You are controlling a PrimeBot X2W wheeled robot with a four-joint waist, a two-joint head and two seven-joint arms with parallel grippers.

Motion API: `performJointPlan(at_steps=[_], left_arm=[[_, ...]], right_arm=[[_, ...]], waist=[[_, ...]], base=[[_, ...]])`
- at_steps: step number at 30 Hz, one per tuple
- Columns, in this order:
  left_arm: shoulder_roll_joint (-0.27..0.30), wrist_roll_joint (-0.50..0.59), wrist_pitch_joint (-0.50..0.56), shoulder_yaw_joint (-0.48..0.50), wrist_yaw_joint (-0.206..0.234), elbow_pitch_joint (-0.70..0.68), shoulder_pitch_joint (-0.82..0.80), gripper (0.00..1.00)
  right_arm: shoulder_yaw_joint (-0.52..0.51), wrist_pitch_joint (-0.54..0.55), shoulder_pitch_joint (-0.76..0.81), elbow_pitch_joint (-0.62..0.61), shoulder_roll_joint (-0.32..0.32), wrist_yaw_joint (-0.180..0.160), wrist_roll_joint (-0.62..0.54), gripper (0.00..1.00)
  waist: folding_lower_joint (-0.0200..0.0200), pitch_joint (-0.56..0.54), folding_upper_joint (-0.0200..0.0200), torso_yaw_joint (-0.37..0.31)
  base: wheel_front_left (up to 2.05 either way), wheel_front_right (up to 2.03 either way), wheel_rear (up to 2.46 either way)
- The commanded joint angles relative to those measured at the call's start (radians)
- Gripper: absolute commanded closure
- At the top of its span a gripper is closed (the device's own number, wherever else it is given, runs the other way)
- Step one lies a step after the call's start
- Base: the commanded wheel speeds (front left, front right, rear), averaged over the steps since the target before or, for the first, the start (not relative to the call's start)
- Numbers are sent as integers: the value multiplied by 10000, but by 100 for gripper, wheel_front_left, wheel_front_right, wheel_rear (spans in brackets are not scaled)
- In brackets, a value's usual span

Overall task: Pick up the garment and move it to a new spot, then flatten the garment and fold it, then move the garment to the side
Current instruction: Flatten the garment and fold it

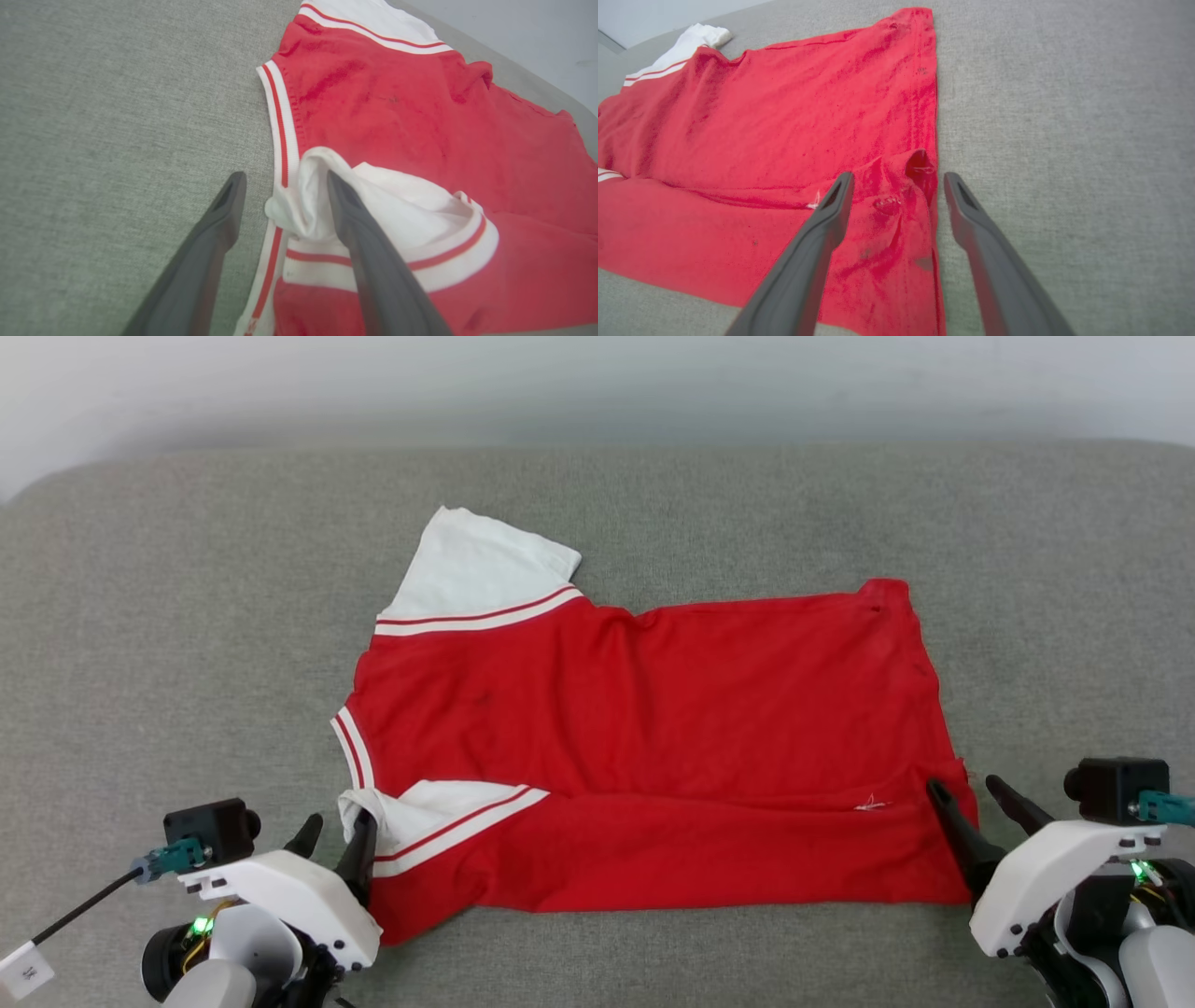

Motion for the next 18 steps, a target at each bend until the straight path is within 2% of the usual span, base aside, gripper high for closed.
performJointPlan(at_steps=[1,4,9,13,18], left_arm=[[104,-127,129,1,-84,-3,125,0],[315,-273,427,31,-194,-235,294,0],[920,-281,963,177,109,-1095,724,0],[1351,-290,1379,254,307,-1746,1038,0],[2004,-475,2581,219,624,-2761,1312,0]], right_arm=[[-10,-470,146,-15,-9,-9,180,0],[22,-1196,319,-279,-112,-9,228,0],[-75,-2130,675,-1073,-179,-9,-102,0],[-250,-2461,915,-1732,-24,-9,-434,0],[-543,-2581,1367,-2800,342,-9,-926,0]], waist=[[-1,-342,-1,35],[-1,-717,-1,66],[-1,-1195,-1,5],[-1,-1407,-1,-76],[-1,-1573,-1,-239]], base=[[0,0,0],[0,0,0],[0,0,0],[0,0,0],[0,0,0]])
